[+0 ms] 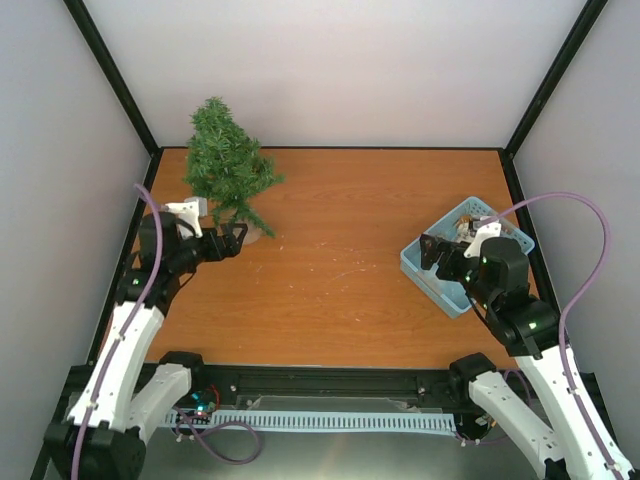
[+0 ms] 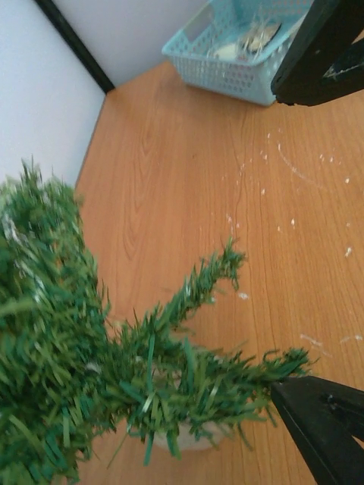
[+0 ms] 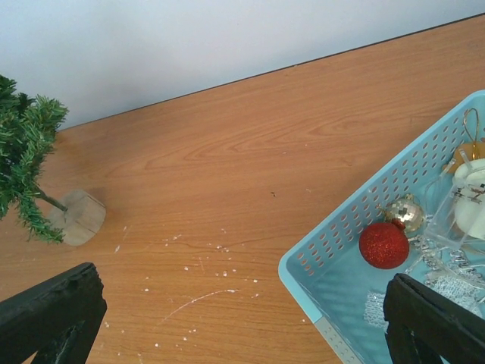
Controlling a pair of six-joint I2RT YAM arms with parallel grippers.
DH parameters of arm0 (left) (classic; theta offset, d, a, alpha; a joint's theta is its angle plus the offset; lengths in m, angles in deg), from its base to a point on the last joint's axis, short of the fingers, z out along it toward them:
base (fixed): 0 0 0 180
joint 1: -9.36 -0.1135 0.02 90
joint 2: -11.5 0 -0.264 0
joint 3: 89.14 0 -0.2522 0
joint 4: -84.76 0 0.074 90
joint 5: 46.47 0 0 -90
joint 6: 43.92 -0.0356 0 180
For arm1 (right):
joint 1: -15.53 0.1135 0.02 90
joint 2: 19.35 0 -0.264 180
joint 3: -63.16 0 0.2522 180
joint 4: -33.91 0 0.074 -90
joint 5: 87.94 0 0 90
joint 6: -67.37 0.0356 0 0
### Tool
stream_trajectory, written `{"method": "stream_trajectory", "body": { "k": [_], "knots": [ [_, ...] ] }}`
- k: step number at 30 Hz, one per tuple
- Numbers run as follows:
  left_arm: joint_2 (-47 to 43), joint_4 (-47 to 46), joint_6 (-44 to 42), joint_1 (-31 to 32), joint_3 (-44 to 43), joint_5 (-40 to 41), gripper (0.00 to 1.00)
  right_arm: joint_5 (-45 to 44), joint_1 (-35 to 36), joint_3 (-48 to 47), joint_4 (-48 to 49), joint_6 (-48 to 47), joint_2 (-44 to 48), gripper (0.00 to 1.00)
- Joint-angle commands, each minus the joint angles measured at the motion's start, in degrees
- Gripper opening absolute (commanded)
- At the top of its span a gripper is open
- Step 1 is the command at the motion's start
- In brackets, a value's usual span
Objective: Decorate the small christmas tree
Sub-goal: Move the christmas tree to the center of the board.
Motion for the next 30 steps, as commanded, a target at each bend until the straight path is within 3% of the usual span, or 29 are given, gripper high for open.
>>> {"method": "stream_trajectory", "body": {
  "k": [1, 8, 20, 23, 30],
  "knots": [
    [6.0, -5.5, 2.3, 0.2, -3.8, 3.6, 0.96, 0.9, -0.4, 1.2, 3.7, 0.6, -0.7, 1.00],
    [12.3, -11.7, 3.2, 0.2, -3.9, 3.1, 0.79, 4.1, -0.4, 2.0, 6.6, 0.9, -1.7, 1.00],
    [18.6, -10.1, 1.4, 0.2, -1.5, 7.8, 0.81, 1.1, -0.4, 1.4, 10.7, 1.3, -6.2, 1.00],
    [20.3, -10.1, 1.1, 0.2, -1.3, 6.1, 0.72, 1.9, -0.4, 2.0, 11.4, 0.7, -6.9, 1.00],
    [20.1, -13.2, 1.2, 0.2, -0.4, 0.6, 0.32, 1.2, -0.4, 2.0, 10.6, -1.3, -8.3, 1.00]
  ]
}}
